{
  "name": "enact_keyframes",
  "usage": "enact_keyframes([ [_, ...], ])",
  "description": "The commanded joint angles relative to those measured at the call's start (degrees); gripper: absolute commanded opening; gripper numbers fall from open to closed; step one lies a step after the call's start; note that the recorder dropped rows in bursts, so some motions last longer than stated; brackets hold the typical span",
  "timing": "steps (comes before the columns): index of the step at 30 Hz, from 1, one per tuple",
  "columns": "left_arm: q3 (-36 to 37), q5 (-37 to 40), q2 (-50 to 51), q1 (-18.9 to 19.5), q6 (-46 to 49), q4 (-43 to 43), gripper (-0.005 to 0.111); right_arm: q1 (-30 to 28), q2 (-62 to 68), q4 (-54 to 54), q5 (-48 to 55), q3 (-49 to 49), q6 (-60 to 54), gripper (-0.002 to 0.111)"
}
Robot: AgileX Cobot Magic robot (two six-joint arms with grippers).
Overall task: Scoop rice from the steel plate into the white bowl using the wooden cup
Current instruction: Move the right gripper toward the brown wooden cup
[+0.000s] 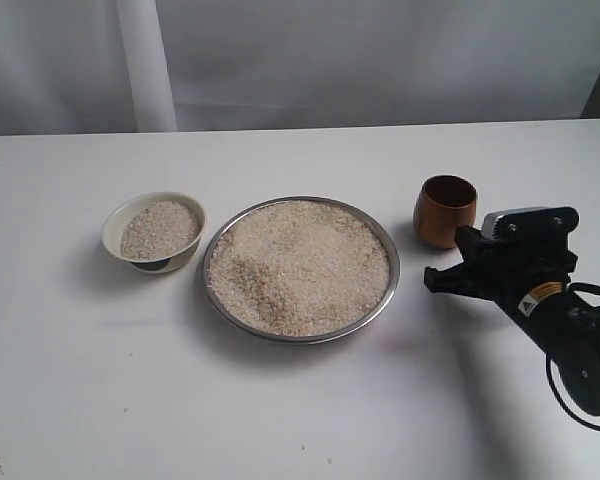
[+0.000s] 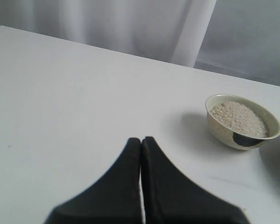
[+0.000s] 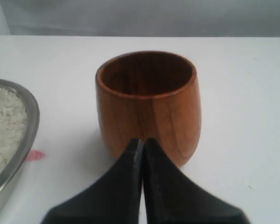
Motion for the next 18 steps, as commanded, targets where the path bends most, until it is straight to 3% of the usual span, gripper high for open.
enact_keyframes([
  [1,-0.08,-0.15,0.02,-0.37,-0.33,-0.31,0.0,-0.32,0.75,-0.77,-0.92,-0.3,-0.51,0.0],
  [8,-0.08,-0.15,0.02,-0.37,-0.33,-0.31,0.0,-0.32,0.75,-0.77,-0.92,-0.3,-0.51,0.0],
  [11,-0.08,-0.15,0.02,-0.37,-0.33,-0.31,0.0,-0.32,0.75,-0.77,-0.92,-0.3,-0.51,0.007],
  [14,-0.08,-0.15,0.02,-0.37,-0.33,-0.31,0.0,-0.32,0.75,-0.77,-0.92,-0.3,-0.51,0.029],
  [18,-0.08,-0.15,0.02,-0.37,-0.33,-0.31,0.0,-0.32,0.75,-0.77,-0.92,-0.4,-0.51,0.073],
])
